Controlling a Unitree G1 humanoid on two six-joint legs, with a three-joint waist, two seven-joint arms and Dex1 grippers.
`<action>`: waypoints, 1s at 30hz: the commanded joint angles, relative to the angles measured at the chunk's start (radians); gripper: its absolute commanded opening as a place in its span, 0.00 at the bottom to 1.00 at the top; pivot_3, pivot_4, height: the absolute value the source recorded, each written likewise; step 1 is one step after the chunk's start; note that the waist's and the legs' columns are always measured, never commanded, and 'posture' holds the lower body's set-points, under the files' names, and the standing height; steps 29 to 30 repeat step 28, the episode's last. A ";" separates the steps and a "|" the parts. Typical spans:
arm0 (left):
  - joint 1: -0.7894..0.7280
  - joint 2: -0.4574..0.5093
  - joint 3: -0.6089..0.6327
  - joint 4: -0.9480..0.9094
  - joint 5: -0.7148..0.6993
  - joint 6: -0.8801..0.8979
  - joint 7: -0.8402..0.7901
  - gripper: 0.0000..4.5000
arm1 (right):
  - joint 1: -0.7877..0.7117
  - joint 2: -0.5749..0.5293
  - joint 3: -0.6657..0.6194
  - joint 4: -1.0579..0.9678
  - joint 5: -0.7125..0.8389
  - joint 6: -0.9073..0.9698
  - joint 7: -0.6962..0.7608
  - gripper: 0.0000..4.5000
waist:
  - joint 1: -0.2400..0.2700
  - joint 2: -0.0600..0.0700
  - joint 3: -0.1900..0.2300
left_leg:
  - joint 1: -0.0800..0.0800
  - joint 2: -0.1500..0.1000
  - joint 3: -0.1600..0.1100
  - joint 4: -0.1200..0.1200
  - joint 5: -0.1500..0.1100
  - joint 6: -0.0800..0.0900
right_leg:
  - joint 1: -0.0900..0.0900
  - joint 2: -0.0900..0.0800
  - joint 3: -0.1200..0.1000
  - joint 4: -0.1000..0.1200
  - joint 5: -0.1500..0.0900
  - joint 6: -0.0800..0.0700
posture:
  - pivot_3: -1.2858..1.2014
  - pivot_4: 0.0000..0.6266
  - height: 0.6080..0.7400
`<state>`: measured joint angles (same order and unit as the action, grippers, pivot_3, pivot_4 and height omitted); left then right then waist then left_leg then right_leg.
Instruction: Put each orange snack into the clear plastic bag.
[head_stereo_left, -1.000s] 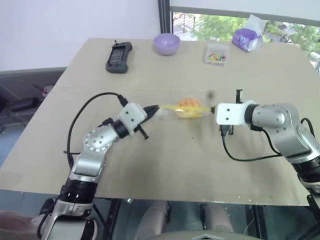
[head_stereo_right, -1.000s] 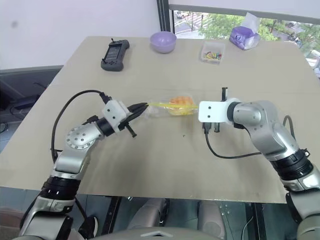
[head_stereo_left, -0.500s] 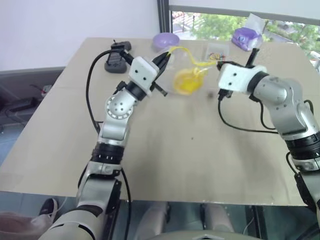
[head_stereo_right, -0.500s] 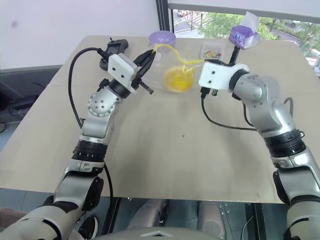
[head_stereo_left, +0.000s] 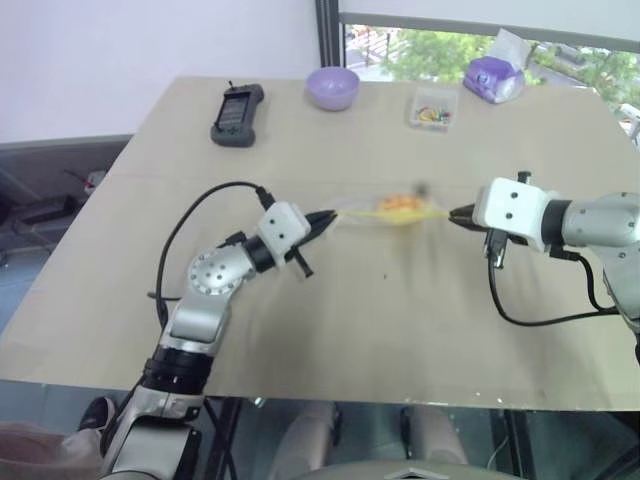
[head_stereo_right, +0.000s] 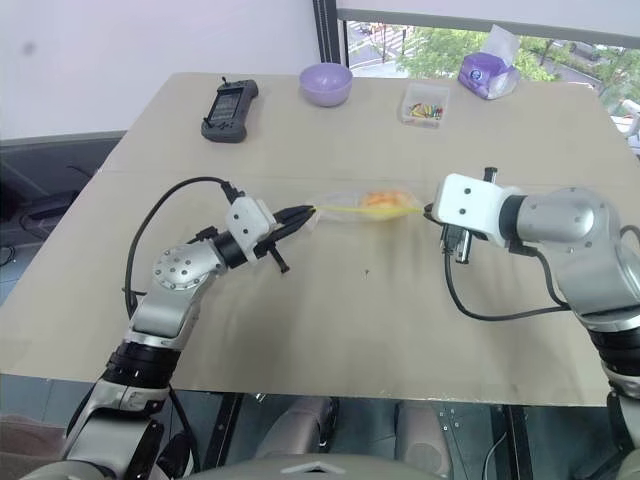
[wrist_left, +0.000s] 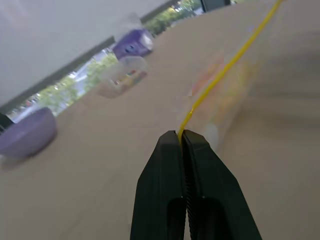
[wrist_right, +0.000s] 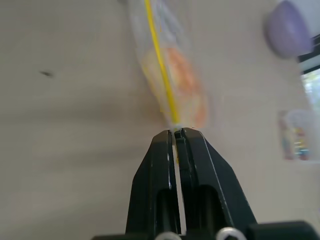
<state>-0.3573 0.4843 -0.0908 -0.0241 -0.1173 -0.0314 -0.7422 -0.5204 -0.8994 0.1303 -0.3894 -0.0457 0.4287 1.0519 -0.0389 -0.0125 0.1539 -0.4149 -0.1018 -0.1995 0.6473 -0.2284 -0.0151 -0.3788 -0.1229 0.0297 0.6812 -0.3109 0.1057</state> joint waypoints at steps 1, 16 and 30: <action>0.005 0.016 0.018 -0.062 -0.020 0.044 -0.002 0.14 | -0.001 -0.038 -0.035 -0.033 0.010 0.030 0.007 0.14 | 0.002 0.000 0.000 | 0.000 0.000 0.000 0.000 0.000 0.000 | 0.000 0.000 0.000 0.000 0.000 0.000 | 0.52 0.24 1.00; 0.206 0.187 0.289 -0.370 -0.373 0.514 -0.072 0.50 | 0.249 -0.048 -0.376 0.014 0.395 0.193 0.107 0.46 | 0.002 0.000 0.000 | 0.001 0.001 0.000 -0.001 0.000 0.000 | 0.001 0.000 0.000 -0.001 0.000 0.000 | 0.52 0.24 1.00; 0.477 0.367 0.659 -0.408 -0.484 0.589 -0.167 0.50 | 0.408 -0.079 -0.658 0.265 0.536 0.041 0.197 0.46 | 0.006 0.003 0.002 | 0.002 0.002 0.002 -0.003 -0.003 0.004 | 0.001 0.000 0.001 -0.001 0.000 0.000 | 0.52 0.24 1.00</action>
